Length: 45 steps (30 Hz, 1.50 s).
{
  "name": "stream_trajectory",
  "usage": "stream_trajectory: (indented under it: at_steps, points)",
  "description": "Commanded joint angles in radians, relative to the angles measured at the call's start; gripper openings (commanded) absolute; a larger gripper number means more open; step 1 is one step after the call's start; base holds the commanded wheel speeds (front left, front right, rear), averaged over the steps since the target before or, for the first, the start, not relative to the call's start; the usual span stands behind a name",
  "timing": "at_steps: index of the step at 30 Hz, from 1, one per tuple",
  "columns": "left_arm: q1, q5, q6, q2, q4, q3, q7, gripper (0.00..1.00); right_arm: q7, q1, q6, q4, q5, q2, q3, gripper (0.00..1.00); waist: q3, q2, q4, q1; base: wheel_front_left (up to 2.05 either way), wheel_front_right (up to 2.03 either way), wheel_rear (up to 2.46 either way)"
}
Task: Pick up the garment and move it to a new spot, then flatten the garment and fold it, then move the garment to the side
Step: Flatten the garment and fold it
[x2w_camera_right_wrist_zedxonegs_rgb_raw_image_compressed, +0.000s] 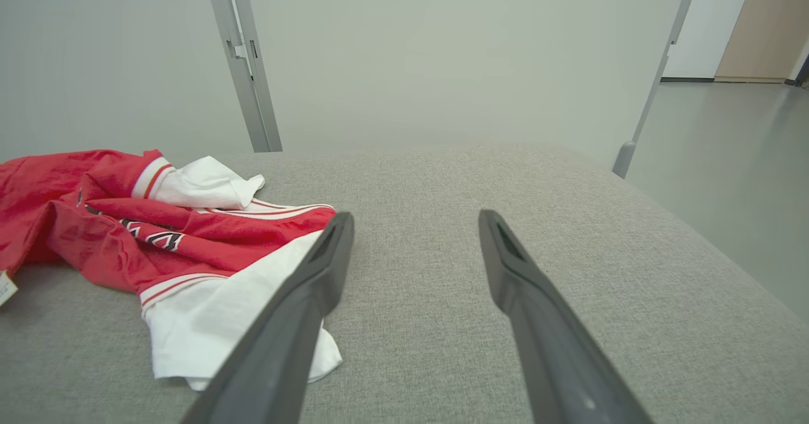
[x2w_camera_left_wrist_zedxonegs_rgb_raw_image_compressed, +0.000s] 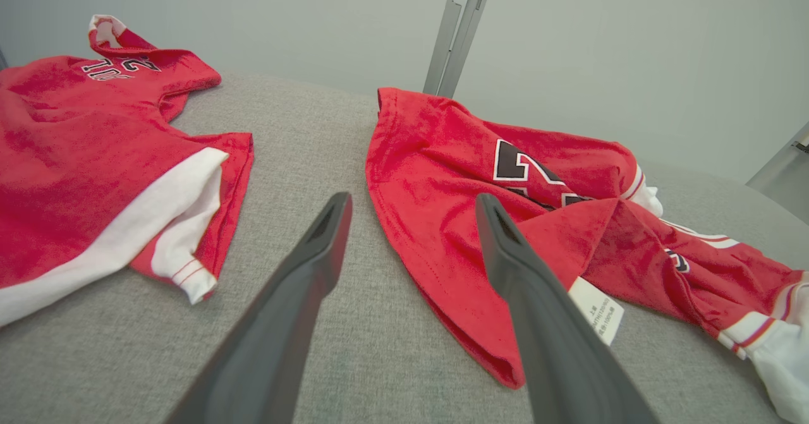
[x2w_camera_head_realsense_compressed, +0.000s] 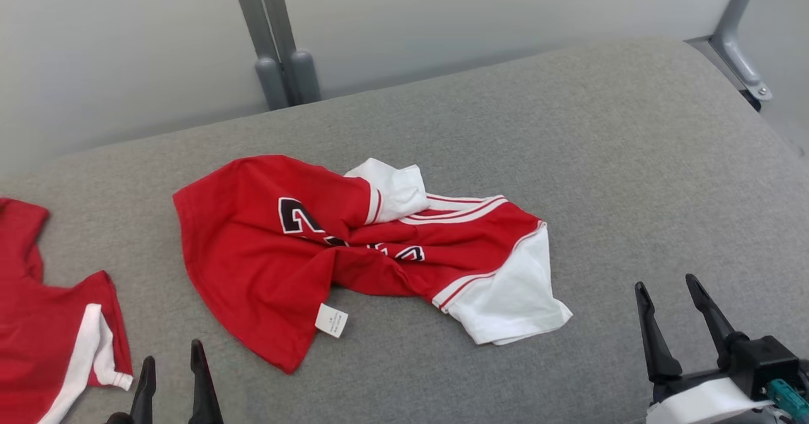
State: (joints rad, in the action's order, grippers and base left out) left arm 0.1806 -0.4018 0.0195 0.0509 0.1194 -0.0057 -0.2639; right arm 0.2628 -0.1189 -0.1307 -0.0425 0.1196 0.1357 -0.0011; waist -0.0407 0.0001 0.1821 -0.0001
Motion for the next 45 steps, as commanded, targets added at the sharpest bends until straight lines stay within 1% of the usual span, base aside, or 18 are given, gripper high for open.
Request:
stream_trajectory:
  at_steps: [1, 5, 8, 12, 14, 19, 24, 30, 38, 42, 44, 45]
  points:
    - [0.029, 0.004, 0.008, 0.001, -0.015, 0.012, -0.001, 1.00, 0.003, -0.023, 0.000, -0.008, -0.001, 0.000, -0.009, 1.00, 0.074, -0.0001, -0.078, 0.0001, 0.00, 0.00, 0.00]
    - [0.068, 0.065, -0.034, 0.001, 0.003, 0.026, 0.000, 1.00, 0.003, -0.046, 0.000, -0.035, 0.009, -0.007, -0.040, 1.00, 0.093, -0.0001, -0.099, 0.0001, 0.00, 0.00, 0.00]
    - [0.074, 0.103, -0.077, 0.001, 0.024, 0.034, -0.001, 1.00, 0.003, -0.056, 0.000, -0.055, 0.004, -0.014, -0.062, 1.00, 0.101, -0.0001, -0.116, 0.0001, 0.00, 0.00, 0.00]
    - [0.045, 0.131, -0.107, 0.001, 0.027, 0.049, -0.001, 1.00, 0.003, -0.057, 0.000, -0.075, 0.001, -0.020, -0.059, 1.00, 0.106, -0.0001, -0.127, 0.0001, 0.00, 0.00, 0.00]
    - [0.039, 0.135, -0.115, 0.001, 0.028, 0.056, -0.001, 1.00, 0.003, -0.050, 0.000, -0.085, 0.000, -0.021, -0.048, 1.00, 0.107, -0.0001, -0.128, 0.0001, 0.00, 0.00, 0.00]
    - [0.050, 0.140, -0.128, 0.001, 0.031, 0.071, -0.001, 1.00, 0.003, -0.022, 0.000, -0.099, 0.000, -0.021, -0.024, 1.00, 0.110, -0.0001, -0.125, 0.0001, 0.00, 0.00, 0.00]
    - [0.052, 0.149, -0.141, 0.001, 0.041, 0.073, -0.001, 1.00, 0.003, -0.017, 0.000, -0.100, 0.006, -0.021, -0.014, 1.00, 0.111, -0.0001, -0.136, 0.0001, 0.00, 0.00, 0.00]
    - [0.046, 0.152, -0.146, 0.001, 0.055, 0.072, -0.001, 1.00, 0.003, -0.014, 0.000, -0.102, 0.006, -0.023, -0.004, 1.00, 0.109, -0.0001, -0.144, 0.0001, 0.00, 0.00, 0.00]
    - [0.047, 0.143, -0.149, 0.001, 0.062, 0.070, -0.001, 1.00, 0.003, -0.002, 0.000, -0.096, 0.022, -0.026, 0.016, 1.00, 0.104, -0.0001, -0.137, 0.0001, 0.00, 0.00, 0.00]
    - [0.027, 0.131, -0.133, 0.001, 0.078, 0.025, -0.001, 1.00, 0.003, 0.013, 0.000, -0.079, 0.035, 0.008, 0.052, 1.00, 0.100, -0.0001, -0.135, 0.0001, 0.00, 0.00, 0.00]
    - [0.007, 0.144, -0.136, 0.001, 0.103, -0.027, 0.011, 1.00, 0.003, 0.021, 0.000, -0.103, 0.053, 0.032, 0.091, 1.00, 0.095, -0.0001, -0.135, 0.0001, 0.00, 0.00, 0.00]
    - [-0.008, 0.155, -0.137, 0.001, 0.111, -0.056, 0.035, 1.00, 0.003, 0.028, 0.000, -0.126, 0.061, 0.053, 0.121, 1.00, 0.090, -0.0001, -0.135, 0.0001, 0.00, 0.00, 0.00]
